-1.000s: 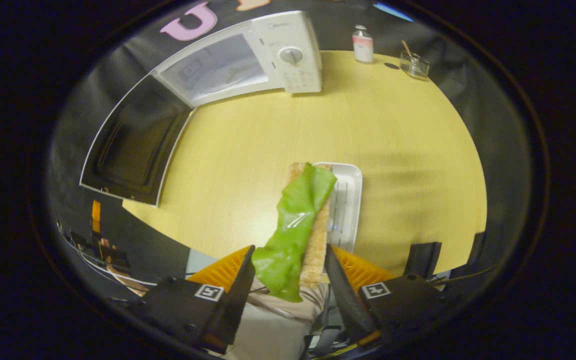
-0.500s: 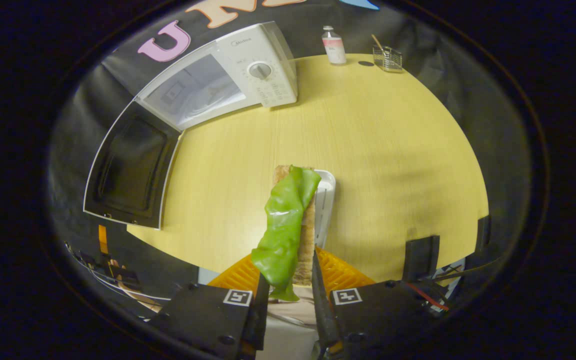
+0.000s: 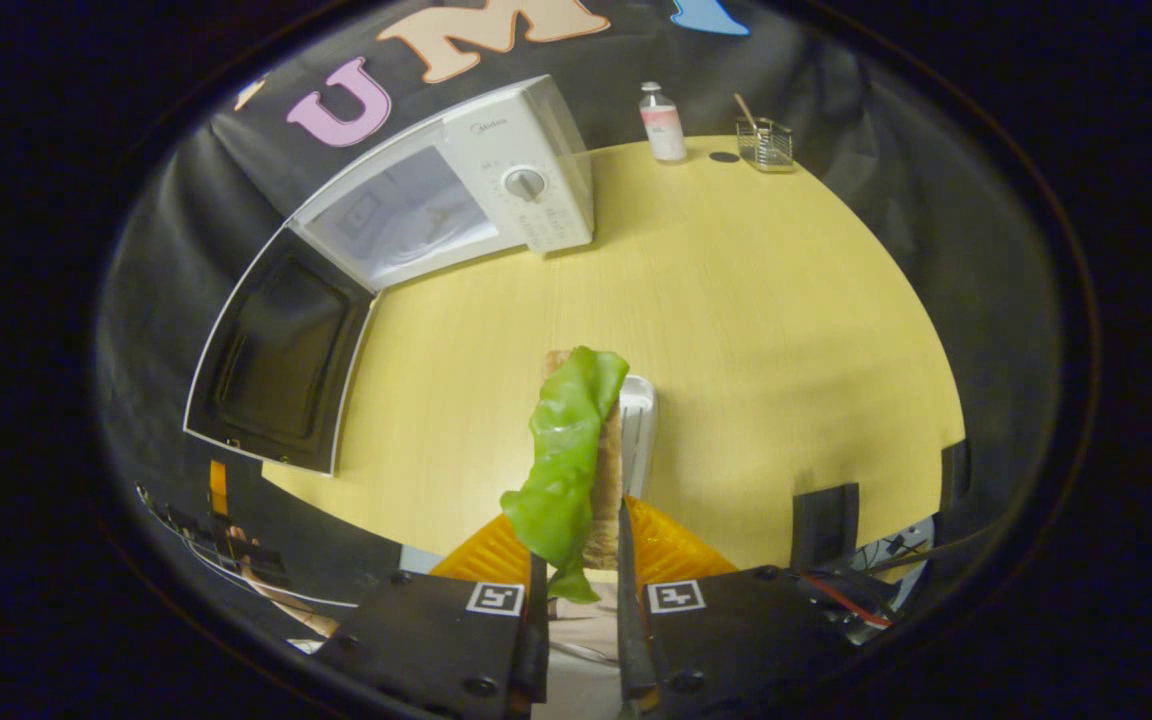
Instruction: Open the microwave oven with the left hand, put the food in, and close the microwave oven.
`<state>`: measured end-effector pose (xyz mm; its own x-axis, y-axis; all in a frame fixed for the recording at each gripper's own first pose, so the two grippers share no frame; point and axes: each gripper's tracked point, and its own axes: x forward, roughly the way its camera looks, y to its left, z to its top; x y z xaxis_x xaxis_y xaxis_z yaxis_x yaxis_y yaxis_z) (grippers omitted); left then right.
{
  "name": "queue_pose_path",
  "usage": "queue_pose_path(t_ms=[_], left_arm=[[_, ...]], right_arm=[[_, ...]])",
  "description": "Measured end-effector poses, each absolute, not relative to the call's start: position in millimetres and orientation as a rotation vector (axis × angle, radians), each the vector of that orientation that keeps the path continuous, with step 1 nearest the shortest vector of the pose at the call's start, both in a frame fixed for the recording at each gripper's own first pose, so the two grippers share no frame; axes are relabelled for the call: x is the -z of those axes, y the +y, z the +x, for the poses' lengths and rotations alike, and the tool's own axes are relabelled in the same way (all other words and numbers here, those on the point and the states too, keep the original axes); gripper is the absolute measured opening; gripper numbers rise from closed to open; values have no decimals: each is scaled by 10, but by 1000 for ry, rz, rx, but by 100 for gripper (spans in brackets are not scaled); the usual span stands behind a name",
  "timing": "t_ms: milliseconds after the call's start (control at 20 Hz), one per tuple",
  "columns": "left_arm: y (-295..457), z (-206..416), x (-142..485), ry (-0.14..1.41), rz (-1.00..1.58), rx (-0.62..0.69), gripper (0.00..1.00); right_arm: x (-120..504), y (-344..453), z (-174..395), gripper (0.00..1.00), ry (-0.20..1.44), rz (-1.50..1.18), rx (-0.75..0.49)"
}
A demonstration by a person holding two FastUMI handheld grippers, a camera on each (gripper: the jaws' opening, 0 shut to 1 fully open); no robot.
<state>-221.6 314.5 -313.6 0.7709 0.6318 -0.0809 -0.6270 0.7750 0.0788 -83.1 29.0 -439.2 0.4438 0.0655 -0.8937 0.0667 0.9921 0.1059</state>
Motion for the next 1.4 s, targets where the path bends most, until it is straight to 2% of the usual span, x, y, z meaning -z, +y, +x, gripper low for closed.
queue_pose_path(t_ms=[200,250,300,450,550,600,700,850,1050,1100,1400], left_arm=[[3141,-2222,3136,103,49,-681,96],[3141,-2212,3127,102,51,-681,93],[3133,-2209,3123,100,52,-681,96],[3115,-2211,3104,93,54,-675,93],[3107,-2209,3121,91,49,-672,96],[3104,-2211,3134,93,45,-670,93],[3097,-2199,3154,97,40,-664,96],[3099,-2209,3165,96,35,-659,94],[3087,-2215,3185,104,33,-648,93],[3094,-2238,3180,105,35,-650,96],[3182,-2315,3190,115,58,-680,93]], right_arm=[[4239,268,-806,30,1044,77,-27],[4165,300,-796,30,1013,81,-39],[4075,349,-777,30,980,93,-59],[3770,521,-694,30,847,122,-122],[3614,717,-604,30,738,172,-170],[3570,830,-555,30,688,203,-193],[3553,1072,-475,30,602,285,-233],[3615,1499,-274,30,479,424,-281],[4077,2063,31,30,430,503,-272],[4146,2216,118,30,422,531,-274],[4193,2668,888,30,278,626,-187]])
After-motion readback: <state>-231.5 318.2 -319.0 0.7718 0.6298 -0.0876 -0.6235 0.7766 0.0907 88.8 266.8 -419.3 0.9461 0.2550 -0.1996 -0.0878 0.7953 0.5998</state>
